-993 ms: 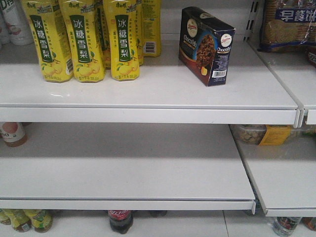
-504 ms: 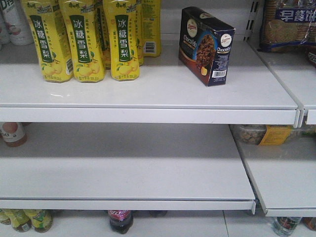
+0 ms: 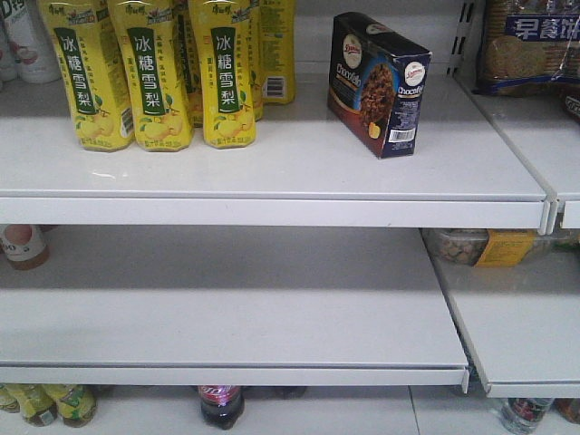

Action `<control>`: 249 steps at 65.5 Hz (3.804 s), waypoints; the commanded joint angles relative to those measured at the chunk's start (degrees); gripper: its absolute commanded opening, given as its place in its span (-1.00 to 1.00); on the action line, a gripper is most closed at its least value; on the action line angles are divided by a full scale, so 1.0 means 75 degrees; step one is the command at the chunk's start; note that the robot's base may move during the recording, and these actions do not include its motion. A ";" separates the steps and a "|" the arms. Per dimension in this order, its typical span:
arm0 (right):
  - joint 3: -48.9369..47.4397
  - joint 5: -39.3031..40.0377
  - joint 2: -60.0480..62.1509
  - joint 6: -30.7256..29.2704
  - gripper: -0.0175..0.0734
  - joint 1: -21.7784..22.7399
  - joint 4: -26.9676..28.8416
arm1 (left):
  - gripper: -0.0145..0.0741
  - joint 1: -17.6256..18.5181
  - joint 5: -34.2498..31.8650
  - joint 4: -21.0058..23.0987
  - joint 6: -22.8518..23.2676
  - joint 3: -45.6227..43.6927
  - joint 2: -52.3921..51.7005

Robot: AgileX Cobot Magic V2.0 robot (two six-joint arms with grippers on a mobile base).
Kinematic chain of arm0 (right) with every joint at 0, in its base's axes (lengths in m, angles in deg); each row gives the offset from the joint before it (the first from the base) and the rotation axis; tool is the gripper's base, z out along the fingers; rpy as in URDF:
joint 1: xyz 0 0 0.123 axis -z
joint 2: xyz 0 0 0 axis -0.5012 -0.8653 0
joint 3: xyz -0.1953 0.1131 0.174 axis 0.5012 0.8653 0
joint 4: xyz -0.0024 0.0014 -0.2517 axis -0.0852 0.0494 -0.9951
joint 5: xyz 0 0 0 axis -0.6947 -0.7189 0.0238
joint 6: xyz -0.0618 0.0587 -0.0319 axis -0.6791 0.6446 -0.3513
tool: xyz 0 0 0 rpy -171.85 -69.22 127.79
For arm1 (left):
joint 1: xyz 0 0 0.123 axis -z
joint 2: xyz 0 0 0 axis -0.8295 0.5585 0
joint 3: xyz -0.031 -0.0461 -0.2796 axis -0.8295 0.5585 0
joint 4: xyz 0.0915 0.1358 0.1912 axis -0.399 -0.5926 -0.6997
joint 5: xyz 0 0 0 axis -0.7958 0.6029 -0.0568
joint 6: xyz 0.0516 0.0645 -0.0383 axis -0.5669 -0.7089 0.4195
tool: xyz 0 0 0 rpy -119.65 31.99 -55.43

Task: Left arm holds basket, right arm returns cookies

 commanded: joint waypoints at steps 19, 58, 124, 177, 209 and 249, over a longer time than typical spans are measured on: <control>-0.0192 0.0476 -0.0077 -0.0078 -0.64 0.0018 -0.0190 | -0.69 -0.0005 -0.1406 -0.0111 -0.0034 0.1022 -0.0097; -0.0192 0.0476 -0.0077 -0.0078 -0.64 0.0018 -0.0190 | -0.69 -0.0013 -0.1397 -0.0111 -0.0034 0.1022 -0.0083; 0.2042 0.2908 0.1293 -0.3330 -0.64 0.2469 0.3320 | -0.69 -0.0013 -0.1397 -0.0111 -0.0034 0.1022 -0.0083; 0.3182 0.2116 0.1963 -0.4533 -0.64 0.3225 0.5357 | -0.69 -0.0013 -0.1397 -0.0111 -0.0034 0.1022 -0.0083; 0.3182 0.2116 0.1963 -0.4533 -0.64 0.3225 0.5357 | -0.69 -0.0013 -0.1397 -0.0111 -0.0034 0.1022 -0.0083; 0.3182 0.2116 0.1963 -0.4533 -0.64 0.3225 0.5357 | -0.69 -0.0013 -0.1397 -0.0111 -0.0034 0.1022 -0.0083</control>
